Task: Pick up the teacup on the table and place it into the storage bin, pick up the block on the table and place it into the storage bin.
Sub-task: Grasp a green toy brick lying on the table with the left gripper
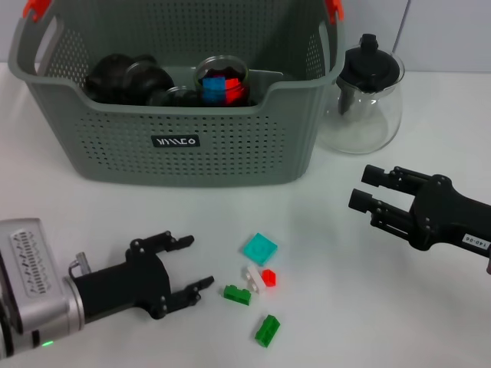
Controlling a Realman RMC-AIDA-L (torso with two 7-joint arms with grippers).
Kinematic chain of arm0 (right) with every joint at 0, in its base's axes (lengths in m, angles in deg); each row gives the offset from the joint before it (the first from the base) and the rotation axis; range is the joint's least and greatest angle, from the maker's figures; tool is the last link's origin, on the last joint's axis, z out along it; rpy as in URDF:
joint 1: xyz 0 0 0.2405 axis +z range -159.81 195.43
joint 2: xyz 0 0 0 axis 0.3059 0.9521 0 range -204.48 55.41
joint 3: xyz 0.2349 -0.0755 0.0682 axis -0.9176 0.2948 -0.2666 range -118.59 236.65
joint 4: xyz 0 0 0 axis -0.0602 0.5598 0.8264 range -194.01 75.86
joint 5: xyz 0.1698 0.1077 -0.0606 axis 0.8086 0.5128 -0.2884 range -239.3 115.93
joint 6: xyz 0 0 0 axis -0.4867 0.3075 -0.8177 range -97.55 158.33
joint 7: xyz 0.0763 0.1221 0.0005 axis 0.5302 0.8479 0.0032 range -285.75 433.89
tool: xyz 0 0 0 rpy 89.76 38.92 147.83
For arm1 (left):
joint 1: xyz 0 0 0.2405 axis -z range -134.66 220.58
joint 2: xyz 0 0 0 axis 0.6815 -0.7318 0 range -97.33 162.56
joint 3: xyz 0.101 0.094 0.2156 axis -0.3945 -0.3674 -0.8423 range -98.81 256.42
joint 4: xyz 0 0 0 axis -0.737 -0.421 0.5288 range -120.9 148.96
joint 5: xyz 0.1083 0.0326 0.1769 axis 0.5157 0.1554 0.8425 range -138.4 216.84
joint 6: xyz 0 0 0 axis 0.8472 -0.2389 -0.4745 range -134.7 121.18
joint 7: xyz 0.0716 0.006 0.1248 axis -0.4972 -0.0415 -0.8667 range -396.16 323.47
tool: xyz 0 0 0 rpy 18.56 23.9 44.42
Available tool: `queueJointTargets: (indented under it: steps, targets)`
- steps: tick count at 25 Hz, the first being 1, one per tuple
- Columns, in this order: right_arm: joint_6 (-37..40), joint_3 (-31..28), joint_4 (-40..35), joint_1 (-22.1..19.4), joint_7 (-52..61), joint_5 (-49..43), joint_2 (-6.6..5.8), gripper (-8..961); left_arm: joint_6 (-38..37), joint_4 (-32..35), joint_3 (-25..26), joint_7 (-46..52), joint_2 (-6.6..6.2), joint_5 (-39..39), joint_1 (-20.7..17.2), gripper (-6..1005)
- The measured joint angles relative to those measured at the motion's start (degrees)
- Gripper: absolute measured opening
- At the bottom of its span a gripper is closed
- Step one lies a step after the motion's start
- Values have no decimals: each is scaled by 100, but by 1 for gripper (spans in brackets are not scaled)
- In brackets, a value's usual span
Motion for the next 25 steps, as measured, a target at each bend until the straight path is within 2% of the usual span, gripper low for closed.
queueJointTargets:
  steps: [12, 25]
  targets:
    - [0, 0, -3, 7, 30, 1, 0, 557, -545, -64, 104, 0, 29, 41, -151, 683]
    - [0, 1, 1, -5, 35, -6, 0, 557, -167, -428, 78, -130, 36, 25, 51, 682]
